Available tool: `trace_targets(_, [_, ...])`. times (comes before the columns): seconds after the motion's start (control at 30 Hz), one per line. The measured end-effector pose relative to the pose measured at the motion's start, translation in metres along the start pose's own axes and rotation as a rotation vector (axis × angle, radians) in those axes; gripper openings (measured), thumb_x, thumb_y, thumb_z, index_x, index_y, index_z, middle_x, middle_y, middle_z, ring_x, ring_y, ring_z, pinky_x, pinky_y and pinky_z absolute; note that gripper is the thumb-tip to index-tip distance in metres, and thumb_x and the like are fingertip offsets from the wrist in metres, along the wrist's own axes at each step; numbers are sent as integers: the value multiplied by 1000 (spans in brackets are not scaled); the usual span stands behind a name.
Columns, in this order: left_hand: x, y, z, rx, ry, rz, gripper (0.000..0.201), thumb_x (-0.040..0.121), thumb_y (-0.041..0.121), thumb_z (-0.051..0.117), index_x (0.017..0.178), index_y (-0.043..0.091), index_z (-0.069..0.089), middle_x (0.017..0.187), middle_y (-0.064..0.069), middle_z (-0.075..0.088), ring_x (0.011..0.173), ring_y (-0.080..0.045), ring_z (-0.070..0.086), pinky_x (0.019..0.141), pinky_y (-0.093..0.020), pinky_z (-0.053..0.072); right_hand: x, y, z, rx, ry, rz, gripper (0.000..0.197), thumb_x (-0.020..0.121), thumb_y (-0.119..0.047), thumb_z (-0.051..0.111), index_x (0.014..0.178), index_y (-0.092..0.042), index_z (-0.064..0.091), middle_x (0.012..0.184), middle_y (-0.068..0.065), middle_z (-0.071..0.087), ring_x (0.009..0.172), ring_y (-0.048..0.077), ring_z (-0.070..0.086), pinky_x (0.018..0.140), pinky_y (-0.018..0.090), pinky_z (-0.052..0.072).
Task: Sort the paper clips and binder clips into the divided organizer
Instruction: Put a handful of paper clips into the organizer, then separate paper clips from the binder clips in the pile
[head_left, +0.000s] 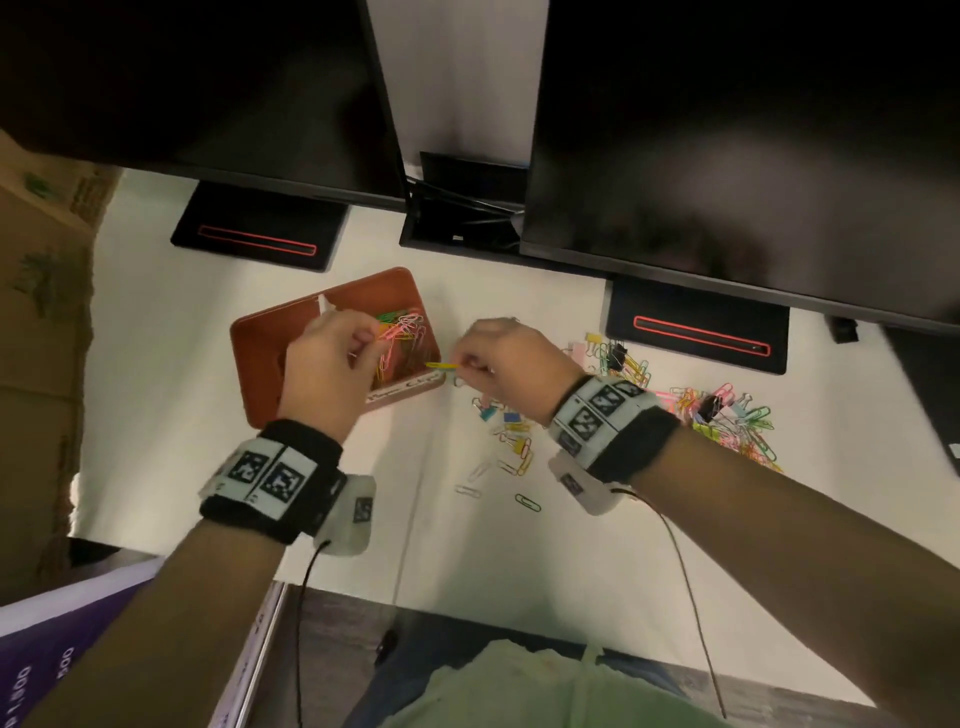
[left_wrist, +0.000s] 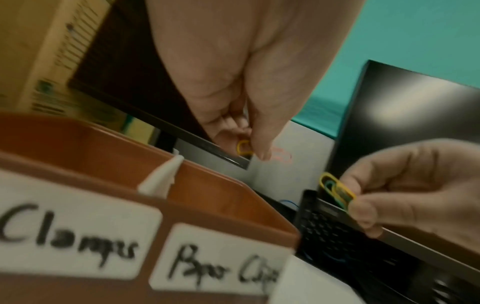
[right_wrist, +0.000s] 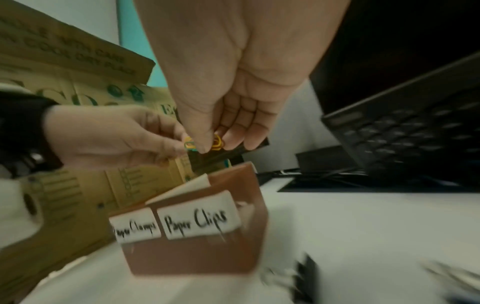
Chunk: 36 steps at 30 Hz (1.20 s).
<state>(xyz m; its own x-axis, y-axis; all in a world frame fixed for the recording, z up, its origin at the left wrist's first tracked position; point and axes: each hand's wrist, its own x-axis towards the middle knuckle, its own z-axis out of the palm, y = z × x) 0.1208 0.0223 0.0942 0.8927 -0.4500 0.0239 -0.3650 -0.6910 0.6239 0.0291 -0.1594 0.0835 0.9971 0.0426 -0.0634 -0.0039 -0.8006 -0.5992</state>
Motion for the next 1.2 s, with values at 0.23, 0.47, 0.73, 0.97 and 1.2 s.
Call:
trace_targets(0.23, [-7, -7, -5, 21, -51, 114, 37, 79, 9, 70, 115, 10, 62, 112, -2, 56, 94, -12, 54, 91, -29, 48, 37, -13, 8, 73, 43, 107, 34, 89, -26, 58, 122, -18, 54, 109, 4, 58, 96, 15, 52, 86, 27, 42])
trace_targets(0.47, [-66, -27, 66, 26, -670, 122, 51, 76, 30, 73, 123, 24, 54, 108, 10, 47, 93, -7, 49, 91, -30, 47, -52, 57, 40, -16, -278, 326, 18, 90, -26, 57, 103, -15, 60, 98, 1, 62, 85, 15, 57, 84, 40, 51])
trace_targets(0.73, [-70, -39, 110, 12, -678, 145, 20, 77, 20, 72, 95, 13, 67, 92, 5, 48, 85, -15, 50, 81, -36, 48, -50, 64, 56, -31, -213, 318, 22, 86, -19, 62, 106, -11, 65, 107, 8, 57, 101, 23, 52, 90, 34, 45])
trace_targets(0.97, [-73, -34, 115, 62, -628, 130, 9, 83, 16, 65, 89, 9, 66, 88, -5, 56, 88, -20, 51, 80, -30, 43, -50, 62, 54, -106, -308, 300, 16, 88, -15, 55, 99, -10, 66, 104, 7, 60, 97, 25, 56, 87, 35, 47])
trace_targets(1.2, [-77, -33, 119, 144, -623, 128, 10, 88, 18, 57, 93, 10, 61, 92, -5, 57, 90, -21, 50, 78, -24, 37, -56, 68, 48, -93, -344, 358, 19, 86, -27, 61, 97, -11, 65, 103, 6, 58, 94, 23, 56, 86, 33, 48])
